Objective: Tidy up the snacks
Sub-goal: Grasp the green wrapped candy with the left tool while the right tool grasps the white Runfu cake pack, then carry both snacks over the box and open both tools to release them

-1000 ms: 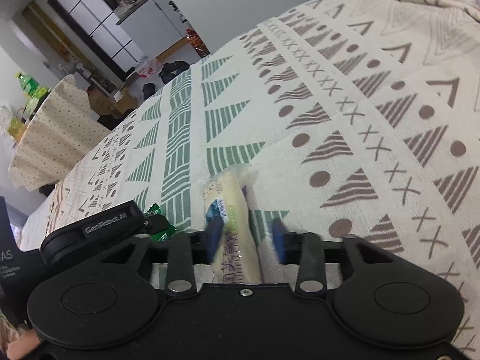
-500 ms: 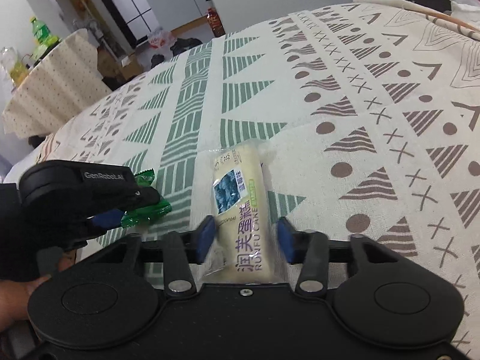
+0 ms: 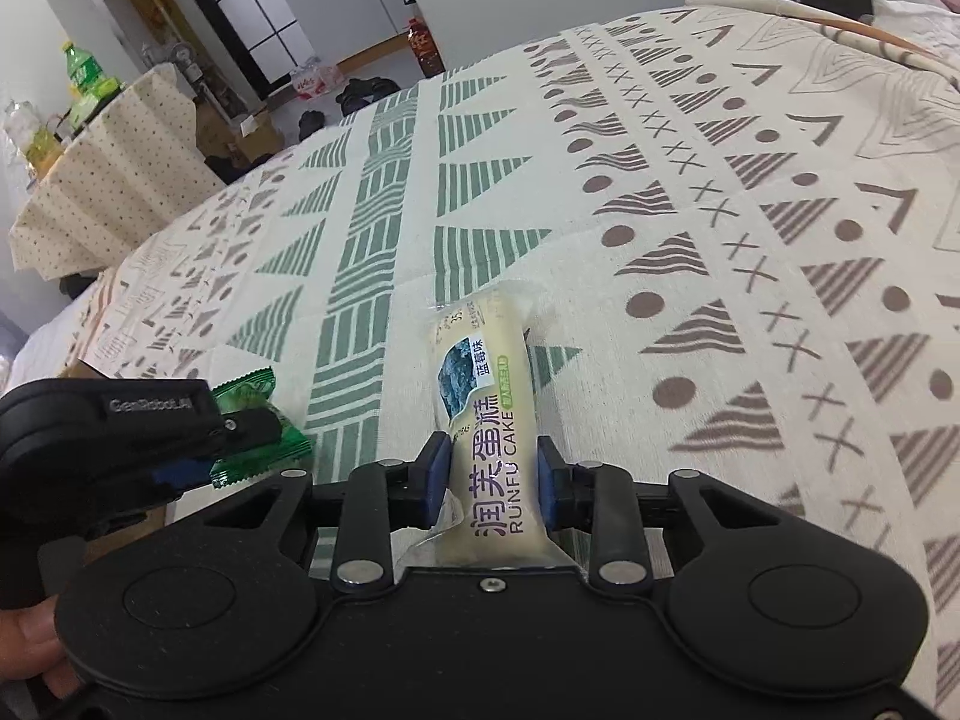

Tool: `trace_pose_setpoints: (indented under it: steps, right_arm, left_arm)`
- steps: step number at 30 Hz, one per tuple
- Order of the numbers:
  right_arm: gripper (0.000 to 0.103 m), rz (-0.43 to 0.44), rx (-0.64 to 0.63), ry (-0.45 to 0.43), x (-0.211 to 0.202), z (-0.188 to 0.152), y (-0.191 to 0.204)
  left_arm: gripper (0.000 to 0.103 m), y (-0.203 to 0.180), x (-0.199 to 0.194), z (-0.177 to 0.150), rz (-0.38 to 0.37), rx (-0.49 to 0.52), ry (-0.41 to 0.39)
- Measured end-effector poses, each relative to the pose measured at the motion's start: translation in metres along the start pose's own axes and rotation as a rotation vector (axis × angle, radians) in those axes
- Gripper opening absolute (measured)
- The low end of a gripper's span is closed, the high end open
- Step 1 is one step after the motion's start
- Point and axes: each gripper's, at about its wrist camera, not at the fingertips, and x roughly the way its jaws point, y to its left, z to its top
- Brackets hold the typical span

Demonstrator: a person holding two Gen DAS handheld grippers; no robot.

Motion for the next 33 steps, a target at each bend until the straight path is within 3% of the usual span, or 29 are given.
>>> trace_pose_setpoints:
  steps: [11, 33]
  right_arm:
    - [0.028, 0.062, 0.076, -0.069, -0.053, 0.001, 0.000]
    - [0.028, 0.098, 0.050, -0.154, -0.123, 0.002, 0.050]
  left_arm:
    - [0.026, 0.018, -0.059, -0.012, -0.063, -0.015, -0.052]
    - [0.026, 0.072, -0.141, 0.003, -0.168, -0.153, -0.200]
